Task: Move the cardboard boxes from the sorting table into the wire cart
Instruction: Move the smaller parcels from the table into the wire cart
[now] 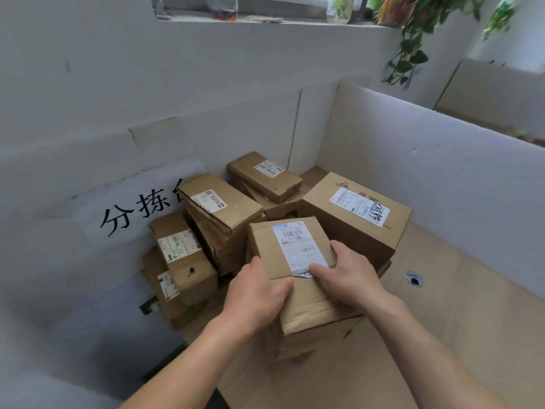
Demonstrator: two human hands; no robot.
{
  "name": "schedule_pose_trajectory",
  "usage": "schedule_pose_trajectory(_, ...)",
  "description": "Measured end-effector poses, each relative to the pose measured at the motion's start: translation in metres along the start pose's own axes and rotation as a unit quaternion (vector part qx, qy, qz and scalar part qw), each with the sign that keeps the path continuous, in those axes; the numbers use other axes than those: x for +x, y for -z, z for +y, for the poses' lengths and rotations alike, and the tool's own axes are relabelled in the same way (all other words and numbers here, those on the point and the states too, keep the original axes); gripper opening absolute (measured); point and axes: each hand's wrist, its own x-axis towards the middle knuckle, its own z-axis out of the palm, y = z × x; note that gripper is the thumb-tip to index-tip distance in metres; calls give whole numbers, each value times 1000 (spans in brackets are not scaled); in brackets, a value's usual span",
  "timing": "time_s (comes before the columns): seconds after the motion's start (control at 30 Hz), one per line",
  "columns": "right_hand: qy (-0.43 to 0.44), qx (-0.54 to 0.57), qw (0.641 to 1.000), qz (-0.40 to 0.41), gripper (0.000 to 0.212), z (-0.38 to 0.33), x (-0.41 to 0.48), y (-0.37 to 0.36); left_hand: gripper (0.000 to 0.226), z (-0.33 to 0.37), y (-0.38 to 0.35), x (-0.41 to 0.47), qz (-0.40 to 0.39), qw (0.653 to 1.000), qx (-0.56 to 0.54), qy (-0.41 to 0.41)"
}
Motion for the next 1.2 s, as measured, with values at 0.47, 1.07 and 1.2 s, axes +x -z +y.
schedule_pose_trajectory(0.47, 137, 74, 987, 42, 56, 16, -104, 18, 49, 6, 4, -114, 124, 989, -82, 1)
schedule_pose_trajectory(1.07, 349, 67, 930, -97, 79, -75, -251, -59, 47, -102, 43, -332, 310, 931, -108, 158)
schedule_pose_trajectory(1.2, 391, 51, 909, -133, 82, -110, -301, -89, 48, -142, 55, -391, 354, 906, -104, 208)
